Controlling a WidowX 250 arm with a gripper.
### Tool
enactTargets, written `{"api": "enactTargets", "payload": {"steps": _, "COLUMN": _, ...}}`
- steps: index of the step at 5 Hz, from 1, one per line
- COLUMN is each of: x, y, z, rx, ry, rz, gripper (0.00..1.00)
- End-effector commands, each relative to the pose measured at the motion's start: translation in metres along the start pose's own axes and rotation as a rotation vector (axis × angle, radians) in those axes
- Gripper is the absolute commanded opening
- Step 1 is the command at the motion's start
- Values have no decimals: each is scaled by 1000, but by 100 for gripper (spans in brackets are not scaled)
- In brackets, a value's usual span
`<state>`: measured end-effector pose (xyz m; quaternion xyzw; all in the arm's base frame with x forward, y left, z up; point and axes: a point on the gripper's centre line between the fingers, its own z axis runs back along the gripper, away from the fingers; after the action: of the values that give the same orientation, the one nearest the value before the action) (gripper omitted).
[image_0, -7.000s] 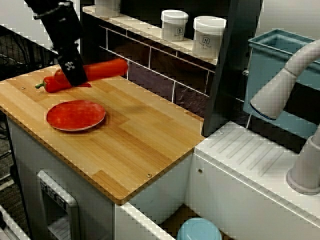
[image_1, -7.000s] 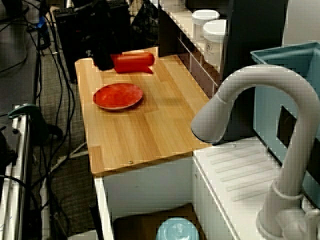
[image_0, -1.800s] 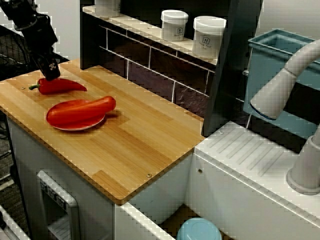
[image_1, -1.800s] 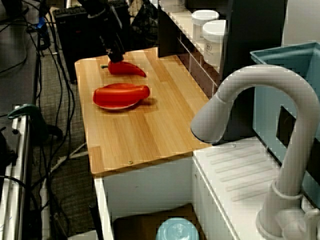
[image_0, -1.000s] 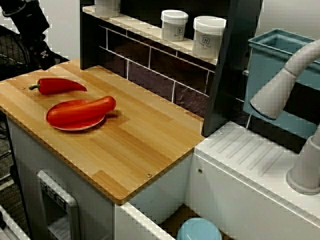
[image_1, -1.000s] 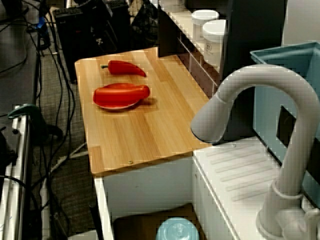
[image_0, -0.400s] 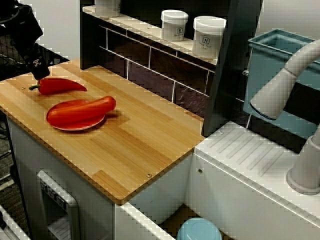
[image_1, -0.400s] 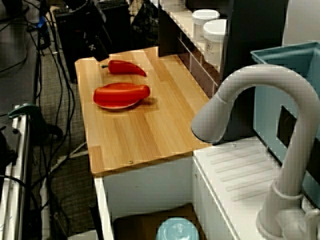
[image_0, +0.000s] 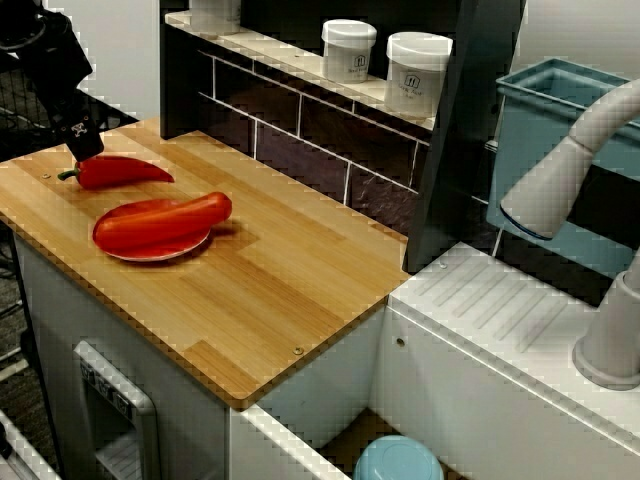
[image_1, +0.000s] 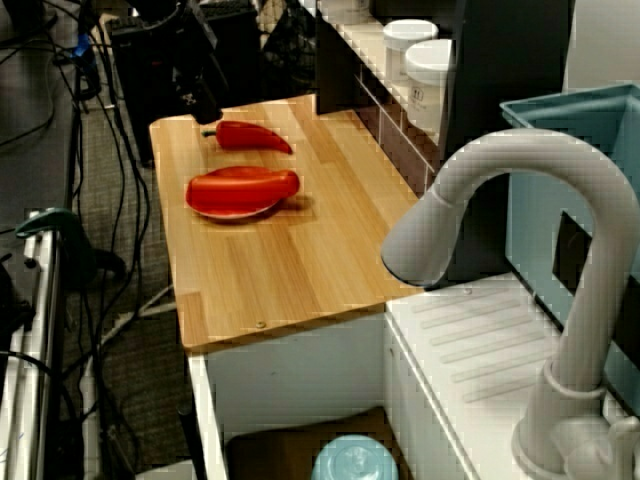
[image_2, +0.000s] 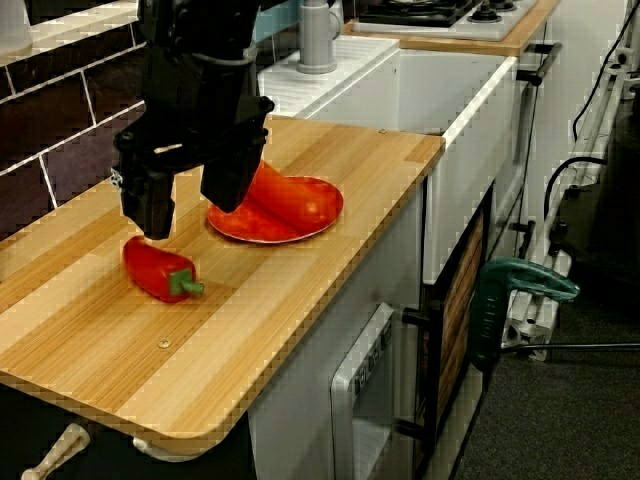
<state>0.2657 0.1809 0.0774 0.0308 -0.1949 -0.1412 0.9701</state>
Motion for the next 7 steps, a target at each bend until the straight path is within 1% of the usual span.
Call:
{"api": "enactTargets", "payload": {"steps": 1, "x": 3, "y": 18, "z": -8, "rx": 56, "ry": 2, "rz": 3, "gripper": 100}}
{"api": "enactTargets", "payload": {"steps": 2, "x": 4, "y": 22, "z": -23, "rx": 81, "ry": 12, "rz": 7, "gripper": 100}}
{"api": "enactTargets", "payload": {"steps": 3, "x": 4, "y": 22, "z": -31, "rx": 96, "ry": 26, "rz": 1, "gripper": 100}}
{"api": "enactTargets", "payload": {"steps": 4, "x": 5, "y": 25, "z": -30, "rx": 94, "ry": 32, "rz": 15, "gripper": 100}}
{"api": "enactTargets", "payload": {"steps": 5, "x": 3, "y": 26, "z": -35, "rx": 84, "ry": 43, "rz": 22, "gripper": 0}}
{"api": "enactTargets", "payload": {"steps": 7, "x": 6, "y": 31, "z": -30, "rx": 75, "ry": 38, "rz": 29, "gripper": 0}}
